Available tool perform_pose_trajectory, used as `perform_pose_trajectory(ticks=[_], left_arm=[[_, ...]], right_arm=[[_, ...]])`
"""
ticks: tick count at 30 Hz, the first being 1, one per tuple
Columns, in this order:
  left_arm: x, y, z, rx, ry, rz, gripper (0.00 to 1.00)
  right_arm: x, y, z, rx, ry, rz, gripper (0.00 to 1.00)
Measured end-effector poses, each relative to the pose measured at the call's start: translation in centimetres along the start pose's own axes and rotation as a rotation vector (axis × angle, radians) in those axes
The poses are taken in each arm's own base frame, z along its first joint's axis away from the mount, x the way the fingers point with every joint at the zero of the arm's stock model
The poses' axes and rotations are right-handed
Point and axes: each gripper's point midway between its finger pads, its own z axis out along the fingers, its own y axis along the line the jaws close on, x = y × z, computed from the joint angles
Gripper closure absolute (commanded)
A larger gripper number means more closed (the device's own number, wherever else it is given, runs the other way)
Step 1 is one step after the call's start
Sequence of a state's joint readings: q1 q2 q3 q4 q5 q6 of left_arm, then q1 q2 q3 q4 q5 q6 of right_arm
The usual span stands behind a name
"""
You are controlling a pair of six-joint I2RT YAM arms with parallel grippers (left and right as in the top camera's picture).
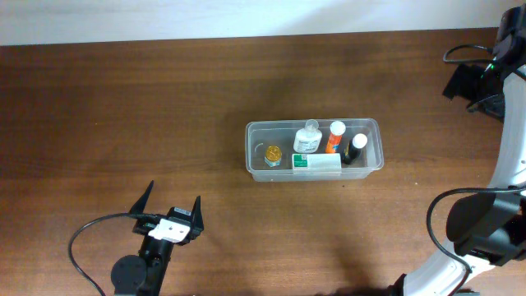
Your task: Pack container
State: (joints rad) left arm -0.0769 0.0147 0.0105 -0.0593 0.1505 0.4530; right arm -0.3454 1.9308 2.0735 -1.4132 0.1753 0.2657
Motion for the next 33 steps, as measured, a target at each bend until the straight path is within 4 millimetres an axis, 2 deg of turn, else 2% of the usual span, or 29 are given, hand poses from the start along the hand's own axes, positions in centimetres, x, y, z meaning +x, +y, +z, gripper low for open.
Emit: perform_pose_trajectory(ticks=[3,6,10,14,17,21,25,33], left_arm=[[0.0,0.0,0.0,0.0,0.0,0.0,0.01],[0.0,0.0,0.0,0.0,0.0,0.0,0.01],[0.0,0.0,0.0,0.0,0.0,0.0,0.01],[0.0,0.0,0.0,0.0,0.0,0.0,0.01],[0.0,0.0,0.0,0.0,0.0,0.0,0.0],[0.0,0.0,0.0,0.0,0.0,0.0,0.0],[0.0,0.0,0.0,0.001,0.0,0.0,0.01],[0.0,0.0,0.0,0.001,0.0,0.0,0.0]], right_arm=[[-0.1,0.1,0.0,-0.002,-0.006,0.001,0.02],[-1.5,0.9,-0.4,-0.034,-0.07,0.006,0.02],[-3.1,3.5,-2.2,-0.099,-0.195,-0.016,0.02],[-3.1,6.5,-4.7,-0.181,-0.328,-0.055,0.02],[-1.5,7.5,-5.7,-0.231,-0.397,-0.074,0.02],[1.0,7.4,-5.2,-0.272,-0.47,-0.073,0.02],[4.6,7.0,-4.3,-0.316,-0.542,-0.078,0.02],[11.6,6.3,-5.0,-0.46,-0.763,-0.091,0.02]])
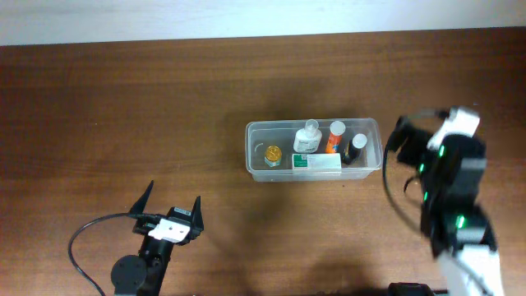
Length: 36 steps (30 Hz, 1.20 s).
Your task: Pack container
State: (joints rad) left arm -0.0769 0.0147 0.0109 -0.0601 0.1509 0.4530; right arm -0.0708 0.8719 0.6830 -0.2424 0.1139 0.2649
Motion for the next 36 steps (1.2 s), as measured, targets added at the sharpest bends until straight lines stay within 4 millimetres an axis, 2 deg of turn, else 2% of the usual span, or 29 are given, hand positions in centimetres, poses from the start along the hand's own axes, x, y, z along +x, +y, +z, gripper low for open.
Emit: perform_pose_trajectory(ticks=[3,8,13,24,36], left_arm=[[0.0,0.0,0.0,0.0,0.0,0.0,0.01],[0.0,0.0,0.0,0.0,0.0,0.0,0.01],[0.0,0.0,0.0,0.0,0.0,0.0,0.01],[0.0,0.0,0.0,0.0,0.0,0.0,0.01],[0.0,0.0,0.0,0.0,0.0,0.0,0.01]], right_arm=[[2.8,-0.2,-1.4,-0.033,-0.039,-0.004,0.02],[7.4,-1.4,-2.5,-0.052,-0.061,-0.003,0.02],[9.9,-1.7,-3.1,-0.088,-0.105,0.001,0.02],[11.0,-1.9,-3.7,-0.131,-0.204,0.008,0.02],[9.6,-1.3,-4.7,-0.166,-0.285,-0.022,0.02]])
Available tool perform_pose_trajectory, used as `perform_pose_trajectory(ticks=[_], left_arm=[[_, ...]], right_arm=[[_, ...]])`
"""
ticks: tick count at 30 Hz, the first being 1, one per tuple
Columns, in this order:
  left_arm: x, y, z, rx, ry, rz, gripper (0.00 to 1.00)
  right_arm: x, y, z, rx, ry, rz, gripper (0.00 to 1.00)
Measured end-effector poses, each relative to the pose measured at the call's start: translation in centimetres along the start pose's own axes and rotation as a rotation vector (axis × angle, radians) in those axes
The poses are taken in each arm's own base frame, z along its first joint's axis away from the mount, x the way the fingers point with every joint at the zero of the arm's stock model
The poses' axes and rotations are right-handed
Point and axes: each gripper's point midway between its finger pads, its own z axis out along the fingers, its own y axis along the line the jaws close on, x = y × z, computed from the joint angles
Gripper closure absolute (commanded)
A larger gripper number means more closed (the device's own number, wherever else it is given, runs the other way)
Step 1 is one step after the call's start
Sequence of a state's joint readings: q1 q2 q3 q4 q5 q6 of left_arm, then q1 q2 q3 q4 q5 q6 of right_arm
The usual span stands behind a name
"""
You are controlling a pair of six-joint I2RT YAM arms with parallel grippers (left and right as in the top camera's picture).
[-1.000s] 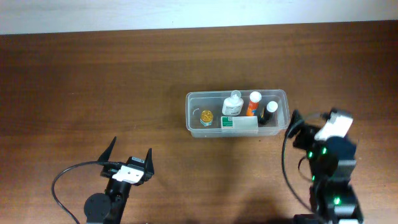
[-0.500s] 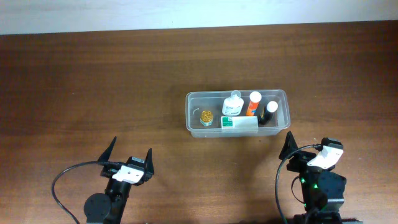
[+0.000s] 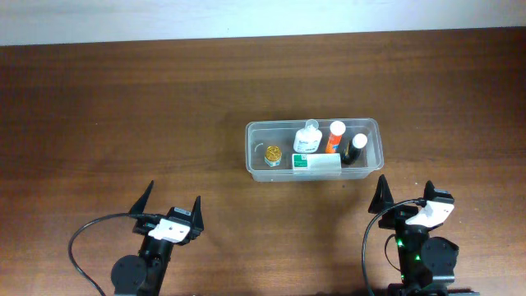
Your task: Pack container
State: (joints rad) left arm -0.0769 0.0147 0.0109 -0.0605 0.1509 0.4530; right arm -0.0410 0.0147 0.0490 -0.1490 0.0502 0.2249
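A clear plastic container [image 3: 255, 131] sits mid-table. Inside it are a small gold-lidded jar [image 3: 273, 154], a clear bottle with a white label [image 3: 307, 137], an orange bottle with a white cap [image 3: 334, 136], a dark bottle with a white cap [image 3: 356, 148] and a green-and-white box [image 3: 316, 162] lying along the front wall. My left gripper [image 3: 173, 196] rests open near the front left, well away from the container. The right gripper [image 3: 404, 191] stands open near the front edge, just below the container's right end. Neither holds anything.
The brown wooden table [image 3: 123, 107] runs to a white wall at the back. A black cable [image 3: 82, 238] loops beside the left arm's base at the front edge.
The right arm has come down from beside the container's right end to the front edge, its gripper open. The left arm and the container's contents are unchanged.
The right arm was first raised far out at the right edge of the view, then stood right beside the container's right end, and now rests at the front edge with its gripper open. The left arm and the packed items stayed put throughout.
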Motion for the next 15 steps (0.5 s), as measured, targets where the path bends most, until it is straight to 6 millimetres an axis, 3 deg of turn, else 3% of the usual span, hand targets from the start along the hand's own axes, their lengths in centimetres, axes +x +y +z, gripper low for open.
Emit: perform_pose_trajectory(ticks=[15], left_arm=[[-0.01,0.0,0.0,0.0,0.0,0.0,0.01]], right_arm=[[0.03,0.03,0.0,-0.002,0.001,-0.047,0.02]])
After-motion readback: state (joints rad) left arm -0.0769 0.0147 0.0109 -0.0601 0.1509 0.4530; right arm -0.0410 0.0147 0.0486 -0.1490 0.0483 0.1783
